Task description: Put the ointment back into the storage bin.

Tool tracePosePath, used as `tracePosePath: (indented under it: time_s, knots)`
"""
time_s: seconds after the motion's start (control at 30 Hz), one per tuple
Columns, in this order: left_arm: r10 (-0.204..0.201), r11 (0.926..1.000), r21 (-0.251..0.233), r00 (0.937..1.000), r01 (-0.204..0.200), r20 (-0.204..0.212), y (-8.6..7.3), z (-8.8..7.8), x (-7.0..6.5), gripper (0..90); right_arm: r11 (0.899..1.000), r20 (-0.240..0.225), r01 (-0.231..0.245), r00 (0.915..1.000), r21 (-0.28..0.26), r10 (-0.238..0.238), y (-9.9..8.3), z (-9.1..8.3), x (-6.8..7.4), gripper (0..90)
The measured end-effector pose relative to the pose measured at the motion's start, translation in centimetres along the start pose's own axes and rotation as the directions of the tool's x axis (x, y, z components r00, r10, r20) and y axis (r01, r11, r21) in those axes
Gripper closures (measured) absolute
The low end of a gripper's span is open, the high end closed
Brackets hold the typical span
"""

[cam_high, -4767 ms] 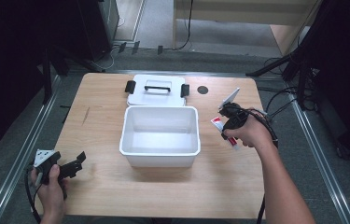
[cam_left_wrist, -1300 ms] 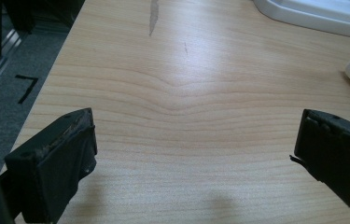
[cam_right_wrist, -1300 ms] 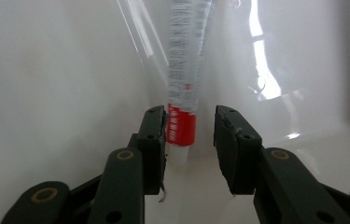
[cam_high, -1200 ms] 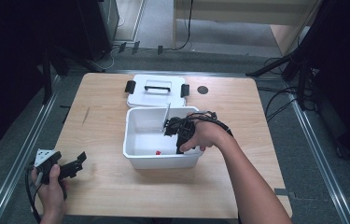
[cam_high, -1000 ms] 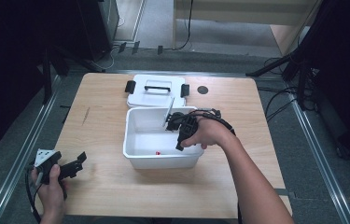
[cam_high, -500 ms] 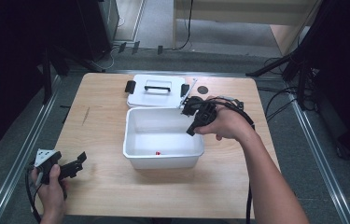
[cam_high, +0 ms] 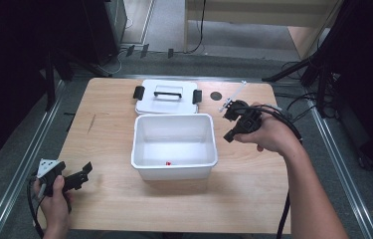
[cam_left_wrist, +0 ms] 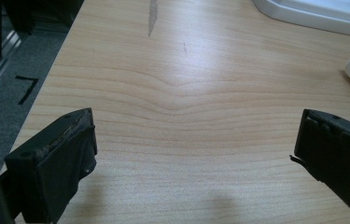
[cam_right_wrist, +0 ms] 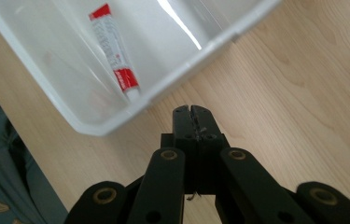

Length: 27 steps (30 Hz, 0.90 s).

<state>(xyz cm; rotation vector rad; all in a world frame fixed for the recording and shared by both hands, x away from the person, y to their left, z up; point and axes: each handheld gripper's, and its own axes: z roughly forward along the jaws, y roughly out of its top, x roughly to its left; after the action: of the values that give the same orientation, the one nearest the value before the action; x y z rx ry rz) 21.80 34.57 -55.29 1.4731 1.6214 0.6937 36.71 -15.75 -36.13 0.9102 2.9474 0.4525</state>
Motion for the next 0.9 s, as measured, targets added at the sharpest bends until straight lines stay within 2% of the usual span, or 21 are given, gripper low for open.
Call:
tracePosePath:
  time_s: [0.17,0.4,0.43,0.53,0.57,0.6,0.7,0.83,0.9]
  knots:
    - [-0.001,1.0,0.0,1.0,0.001,0.0,0.0,0.0,0.0,0.0,0.998,-0.012,-0.059,0.9982,-0.002,0.059,-2.5,0.9,-1.3,88.5]
    - [-0.001,1.0,-0.001,1.0,0.001,0.0,0.0,0.0,0.0,0.0,0.995,-0.014,-0.098,0.9951,0.006,0.098,-5.4,2.3,-2.3,82.5]
    - [0.001,1.0,0.0,1.0,-0.001,0.0,0.0,0.0,0.0,0.0,0.994,-0.01,-0.112,0.9936,0.006,0.112,-6.4,2.8,-2.6,75.1]
    - [0.003,1.0,-0.001,1.0,-0.003,0.001,0.0,0.0,0.0,0.0,0.993,0.024,-0.121,0.9924,0.002,0.121,-7.8,3.6,-2.7,59.7]
    - [0.003,1.0,-0.001,1.0,-0.003,0.001,0.0,0.0,0.0,0.0,0.993,0.024,-0.121,0.9924,0.002,0.121,-7.8,3.6,-2.7,59.7]
    - [0.003,1.0,-0.002,1.0,-0.003,-0.001,0.0,0.0,0.0,0.0,0.99,0.039,-0.142,0.989,-0.016,0.143,-8.9,4.2,-2.9,50.8]
    - [0.004,1.0,-0.004,1.0,-0.004,-0.001,0.0,0.0,0.0,0.0,0.982,0.053,-0.183,0.9812,-0.048,0.186,-10.1,4.8,-3.2,40.2]
    - [0.006,1.0,-0.002,1.0,-0.006,-0.001,0.0,-0.1,0.0,0.0,0.975,0.071,-0.194,0.9768,-0.103,0.202,-12.1,5.6,-3.2,22.3]
    - [0.006,1.0,-0.001,1.0,-0.006,-0.002,0.0,0.0,0.0,0.0,0.968,0.089,-0.209,0.9709,-0.135,0.222,-13.2,6.0,-3.1,15.0]
